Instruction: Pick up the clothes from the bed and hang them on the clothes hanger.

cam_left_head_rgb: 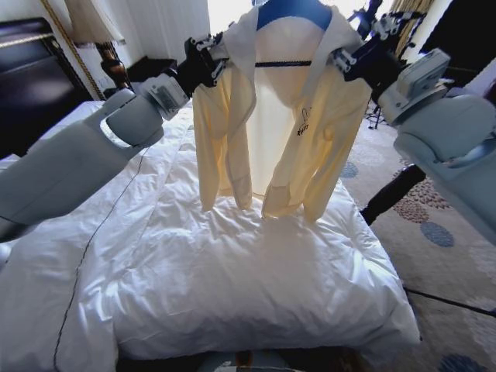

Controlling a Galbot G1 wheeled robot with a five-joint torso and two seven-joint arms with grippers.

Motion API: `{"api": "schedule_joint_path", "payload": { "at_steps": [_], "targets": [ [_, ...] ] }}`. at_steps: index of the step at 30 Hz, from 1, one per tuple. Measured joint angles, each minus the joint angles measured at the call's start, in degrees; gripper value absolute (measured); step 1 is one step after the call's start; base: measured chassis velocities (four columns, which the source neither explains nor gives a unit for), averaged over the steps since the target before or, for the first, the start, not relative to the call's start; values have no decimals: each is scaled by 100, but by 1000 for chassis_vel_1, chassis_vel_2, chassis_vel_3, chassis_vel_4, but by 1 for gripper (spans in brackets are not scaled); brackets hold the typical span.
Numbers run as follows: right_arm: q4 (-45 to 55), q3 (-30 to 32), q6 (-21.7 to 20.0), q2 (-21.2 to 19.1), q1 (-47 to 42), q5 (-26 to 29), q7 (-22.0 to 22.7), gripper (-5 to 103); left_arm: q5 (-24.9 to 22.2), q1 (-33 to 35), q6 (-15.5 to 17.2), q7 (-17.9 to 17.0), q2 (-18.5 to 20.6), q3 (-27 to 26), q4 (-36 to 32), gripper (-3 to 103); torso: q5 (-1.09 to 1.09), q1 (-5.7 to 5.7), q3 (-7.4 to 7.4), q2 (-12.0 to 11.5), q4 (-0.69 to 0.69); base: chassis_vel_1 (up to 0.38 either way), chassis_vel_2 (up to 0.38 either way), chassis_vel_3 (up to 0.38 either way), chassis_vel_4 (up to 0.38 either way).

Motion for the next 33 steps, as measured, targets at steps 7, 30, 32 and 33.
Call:
{"api": "schedule_joint_path", "payload": {
  "at_steps": [7,30,32,33],
  "targets": [
    [-140,-137,-213,131,193,50,-9,23,110,5,-52,-17,2,-39,10,19,-1,0,0,0,0,0,0,0,0],
    [-222,-238,-203,165,365,147,54,23,116,246,-47,-147,183,-240,-139,18,0,0,0,0,1,0,0,0,0],
    [-200,-232,-193,146,362,142,73,23,111,245,-20,-181,183,-240,-140,18,0,1,0,0,0,0,0,0,0],
    [-194,-231,-181,130,361,136,74,23,110,248,-7,-196,188,-240,-145,15,0,1,0,0,0,0,0,0,0]
  ]
}}
